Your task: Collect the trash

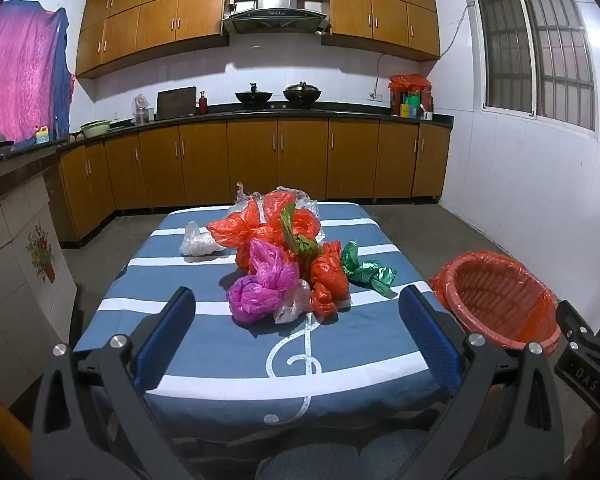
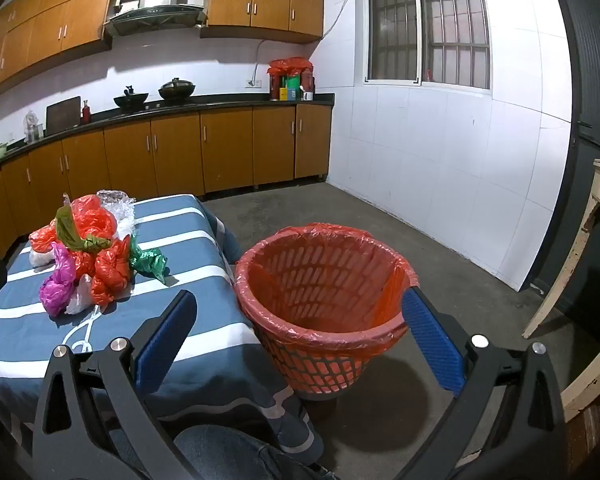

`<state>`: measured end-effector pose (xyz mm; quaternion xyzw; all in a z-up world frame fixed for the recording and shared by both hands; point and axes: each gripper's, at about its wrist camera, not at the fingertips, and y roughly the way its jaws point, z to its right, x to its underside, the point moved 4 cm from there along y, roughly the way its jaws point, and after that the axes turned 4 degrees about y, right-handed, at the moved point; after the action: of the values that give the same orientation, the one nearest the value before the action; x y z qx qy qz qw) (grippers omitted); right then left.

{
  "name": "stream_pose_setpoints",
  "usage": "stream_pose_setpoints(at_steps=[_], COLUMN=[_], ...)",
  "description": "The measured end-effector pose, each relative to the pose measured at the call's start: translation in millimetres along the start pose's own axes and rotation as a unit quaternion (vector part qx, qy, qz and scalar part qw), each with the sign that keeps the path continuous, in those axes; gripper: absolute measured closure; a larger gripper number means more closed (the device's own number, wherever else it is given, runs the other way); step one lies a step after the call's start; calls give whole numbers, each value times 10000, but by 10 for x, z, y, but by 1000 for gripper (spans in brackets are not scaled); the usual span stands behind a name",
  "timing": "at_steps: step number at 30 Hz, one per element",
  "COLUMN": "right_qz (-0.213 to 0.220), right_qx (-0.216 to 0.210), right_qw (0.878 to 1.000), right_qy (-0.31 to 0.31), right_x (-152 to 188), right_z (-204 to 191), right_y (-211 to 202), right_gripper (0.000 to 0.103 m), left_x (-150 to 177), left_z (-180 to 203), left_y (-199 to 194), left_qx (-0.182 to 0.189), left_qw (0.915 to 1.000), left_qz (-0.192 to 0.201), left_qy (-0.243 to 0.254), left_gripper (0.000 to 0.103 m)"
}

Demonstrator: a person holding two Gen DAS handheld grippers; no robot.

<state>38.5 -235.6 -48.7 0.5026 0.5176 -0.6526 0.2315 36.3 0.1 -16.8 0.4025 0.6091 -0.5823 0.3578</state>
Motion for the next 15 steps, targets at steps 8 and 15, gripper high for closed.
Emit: stream_pose_setpoints(at_steps=[8,15], right_qz=[3,8], right_qx=[4,-3], right_qw=[10000,10000], right_qy=[0,-7], right_x=[-3,-8], right_z=[-4,-8], right_y=[-3,-10], right_gripper=[2,2], left_x=[-3,1], left_z=[17,-1], left_y=[-8,1], left_qx=[17,8], left_qw=[10000,10000], left_qz=[2,-15], left_qy=[20,-14], left_gripper=[4,4])
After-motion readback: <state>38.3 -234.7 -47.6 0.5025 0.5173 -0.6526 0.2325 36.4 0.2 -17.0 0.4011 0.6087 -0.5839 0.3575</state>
